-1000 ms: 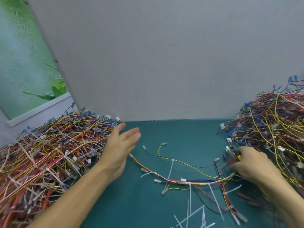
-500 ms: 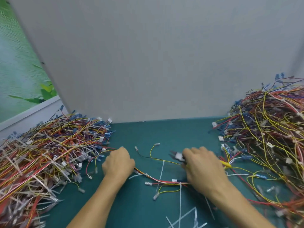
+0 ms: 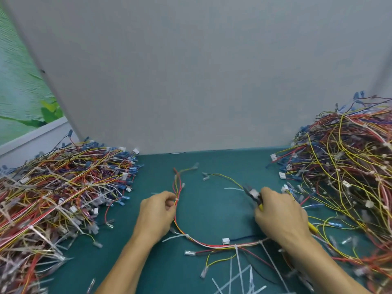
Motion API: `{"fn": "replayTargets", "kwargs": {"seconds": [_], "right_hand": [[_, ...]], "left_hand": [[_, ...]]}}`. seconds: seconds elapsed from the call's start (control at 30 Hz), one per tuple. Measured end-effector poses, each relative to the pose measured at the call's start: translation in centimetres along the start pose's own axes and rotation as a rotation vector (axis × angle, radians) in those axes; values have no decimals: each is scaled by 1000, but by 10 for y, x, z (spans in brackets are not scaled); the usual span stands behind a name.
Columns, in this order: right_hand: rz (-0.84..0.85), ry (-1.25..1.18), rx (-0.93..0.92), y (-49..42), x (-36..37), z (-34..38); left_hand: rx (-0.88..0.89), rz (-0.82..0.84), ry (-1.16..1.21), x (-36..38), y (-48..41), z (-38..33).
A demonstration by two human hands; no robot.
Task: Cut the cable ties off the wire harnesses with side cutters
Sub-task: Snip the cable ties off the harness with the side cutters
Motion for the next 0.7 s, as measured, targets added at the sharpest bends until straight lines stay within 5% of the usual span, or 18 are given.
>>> {"fn": "replayTargets", "kwargs": {"seconds": [0.13, 0.3, 0.53, 0.7], "right_hand": [[89, -174, -36, -5, -14, 0], [-47, -219, 31, -19, -68, -29], [394, -38, 55, -11, -66, -46], [429, -52, 50, -14, -47, -40]], "left_hand": [[5, 52, -21, 5, -3, 3], [-37, 74, -6, 4, -7, 7], [-95, 1, -37, -3, -9, 16], [-153, -51, -93, -8, -12, 27]]}}
Point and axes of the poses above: each hand's wrist, its own y-axis away from the middle knuckle, its own x-axis out of the palm, z = x × y, the point moved 2 cm from there along -y, towards the middle knuckle, and after that the axes turned 4 degrees about z, right-handed, at the moved point
